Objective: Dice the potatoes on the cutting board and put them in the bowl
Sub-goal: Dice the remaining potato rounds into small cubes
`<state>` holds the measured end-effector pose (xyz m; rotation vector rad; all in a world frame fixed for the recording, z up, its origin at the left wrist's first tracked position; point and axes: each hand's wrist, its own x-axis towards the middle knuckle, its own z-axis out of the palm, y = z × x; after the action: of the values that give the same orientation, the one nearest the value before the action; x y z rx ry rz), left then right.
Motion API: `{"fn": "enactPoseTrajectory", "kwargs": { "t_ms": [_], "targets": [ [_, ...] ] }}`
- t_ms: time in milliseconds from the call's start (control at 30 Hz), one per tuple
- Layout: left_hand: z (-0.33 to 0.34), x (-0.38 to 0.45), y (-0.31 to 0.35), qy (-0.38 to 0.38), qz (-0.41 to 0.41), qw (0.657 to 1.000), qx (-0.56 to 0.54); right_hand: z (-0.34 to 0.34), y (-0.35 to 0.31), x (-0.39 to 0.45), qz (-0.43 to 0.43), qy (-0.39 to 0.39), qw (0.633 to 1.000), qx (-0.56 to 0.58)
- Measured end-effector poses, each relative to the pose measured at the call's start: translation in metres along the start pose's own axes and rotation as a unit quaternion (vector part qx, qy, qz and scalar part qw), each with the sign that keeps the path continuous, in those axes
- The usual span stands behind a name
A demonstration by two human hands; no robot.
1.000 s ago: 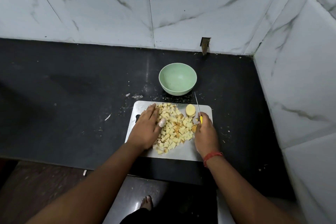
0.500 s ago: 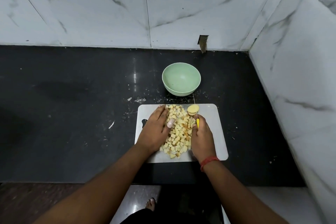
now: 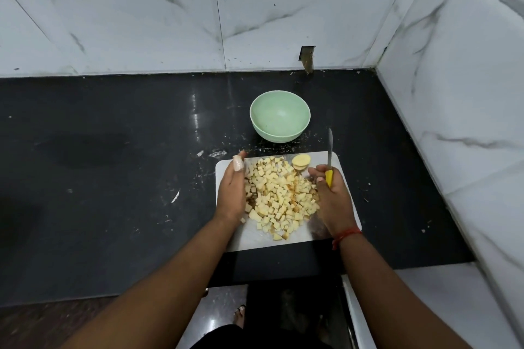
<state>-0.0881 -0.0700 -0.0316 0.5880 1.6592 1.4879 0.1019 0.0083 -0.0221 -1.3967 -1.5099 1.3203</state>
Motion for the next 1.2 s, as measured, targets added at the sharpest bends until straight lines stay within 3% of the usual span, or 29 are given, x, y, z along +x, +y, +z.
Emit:
{"fn": "enactPoseTrajectory", "kwargs": {
  "t_ms": [233,333,400,467,567,700,967,1100,1200],
  "targets": [
    [0.02,-0.013,0.019,0.006,0.107,0.988,0.11,-0.017,-0.01,0.002,0.072,0.019,0.986,0.148],
    [0.04,-0.012,0.021,-0.055,0.172,0.958,0.221,-0.022,-0.009,0.001,0.079,0.022,0.982,0.17],
    [0.055,-0.007,0.018,-0.13,0.221,0.907,0.334,-0.026,-0.011,0.0,0.1,0.023,0.977,0.185],
    [0.069,0.002,0.013,-0.182,0.282,0.831,0.444,-0.032,-0.012,0.001,0.126,0.025,0.968,0.215],
    [0.086,0.02,0.011,-0.197,0.299,0.734,0.577,-0.042,-0.011,0.002,0.144,0.019,0.954,0.262],
    [0.108,0.035,0.025,-0.164,0.258,0.67,0.676,-0.059,-0.012,0.006,0.137,0.001,0.955,0.262],
    [0.131,0.044,0.042,-0.133,0.217,0.638,0.727,-0.085,-0.014,0.009,0.125,-0.04,0.965,0.225],
    [0.135,0.041,0.039,-0.116,0.194,0.639,0.735,-0.093,-0.011,0.008,0.125,-0.06,0.966,0.216],
    [0.138,0.041,0.038,-0.104,0.163,0.665,0.721,-0.097,-0.012,0.005,0.126,-0.071,0.965,0.22]
  ]
}}
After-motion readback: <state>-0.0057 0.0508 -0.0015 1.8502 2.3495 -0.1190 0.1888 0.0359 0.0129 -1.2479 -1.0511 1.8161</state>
